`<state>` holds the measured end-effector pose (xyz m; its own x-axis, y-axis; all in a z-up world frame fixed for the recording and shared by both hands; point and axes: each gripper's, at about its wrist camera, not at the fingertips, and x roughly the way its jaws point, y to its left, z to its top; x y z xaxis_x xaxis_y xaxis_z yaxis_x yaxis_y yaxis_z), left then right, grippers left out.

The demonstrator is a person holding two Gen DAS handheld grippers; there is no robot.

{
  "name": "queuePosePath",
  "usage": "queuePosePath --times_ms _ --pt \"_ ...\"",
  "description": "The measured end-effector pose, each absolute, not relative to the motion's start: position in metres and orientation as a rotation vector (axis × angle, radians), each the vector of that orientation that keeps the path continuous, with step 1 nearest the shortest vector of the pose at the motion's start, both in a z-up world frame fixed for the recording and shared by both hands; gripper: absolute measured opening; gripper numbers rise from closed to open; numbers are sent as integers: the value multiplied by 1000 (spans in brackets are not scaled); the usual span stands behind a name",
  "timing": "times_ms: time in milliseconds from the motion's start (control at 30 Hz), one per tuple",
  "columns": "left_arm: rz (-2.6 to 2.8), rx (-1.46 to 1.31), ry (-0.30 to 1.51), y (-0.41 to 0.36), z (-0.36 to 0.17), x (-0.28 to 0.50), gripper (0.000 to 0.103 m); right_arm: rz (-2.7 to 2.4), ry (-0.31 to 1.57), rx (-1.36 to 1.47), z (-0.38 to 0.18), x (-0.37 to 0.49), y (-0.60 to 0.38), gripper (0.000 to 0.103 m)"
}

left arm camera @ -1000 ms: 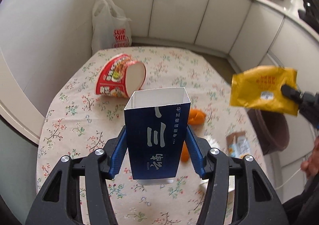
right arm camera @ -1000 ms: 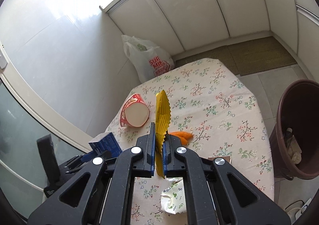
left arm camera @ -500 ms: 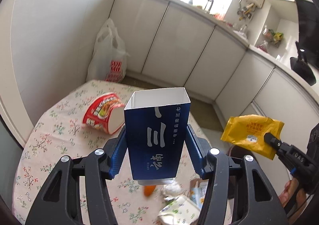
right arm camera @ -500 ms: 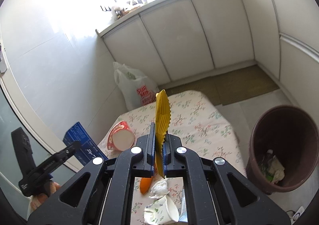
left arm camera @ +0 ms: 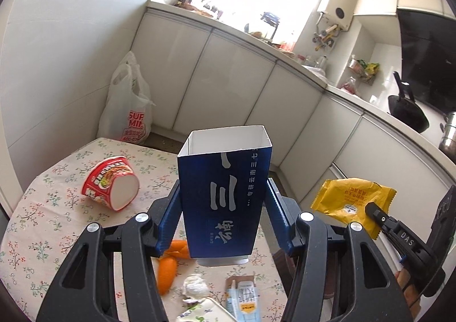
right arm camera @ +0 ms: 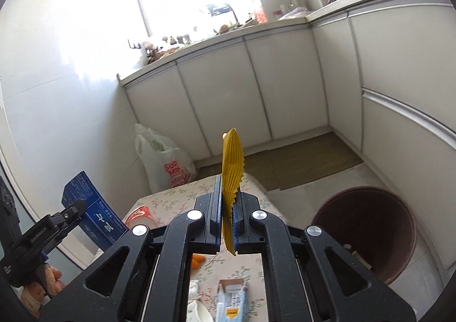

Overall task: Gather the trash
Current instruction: 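Carry the yellow wrapper over the bin and open the right tool while the left tool carries the box, then carry the blue box with the left tool over the bin and release it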

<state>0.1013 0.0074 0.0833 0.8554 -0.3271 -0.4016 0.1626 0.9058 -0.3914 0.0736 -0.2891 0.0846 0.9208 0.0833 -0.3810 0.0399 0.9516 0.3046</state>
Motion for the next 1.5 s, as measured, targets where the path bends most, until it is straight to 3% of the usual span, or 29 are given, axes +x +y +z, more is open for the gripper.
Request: queuePosePath --times_ms 533,567,600,667,733,800,900,1500 --pt "-348 -286 519 -56 79 99 56 -301 411 343 69 59 -372 8" --pt "-357 -277 521 -63 80 99 56 -318 428 351 67 60 -378 12" --pt "-366 -266 522 -71 80 99 56 -336 427 366 66 57 -384 31" --pt "-382 -261 522 -85 81 100 56 -374 394 390 66 49 -392 57" --pt "-409 -281 531 -100 83 104 56 -414 354 392 69 39 -399 63" --pt "-438 -287 545 -119 83 108 56 -447 324 400 72 29 -409 81" --pt "-473 -275 559 -147 84 113 56 -515 288 422 72 17 -425 93" --pt "-583 -216 708 -273 52 142 56 -688 410 501 36 1 -497 96"
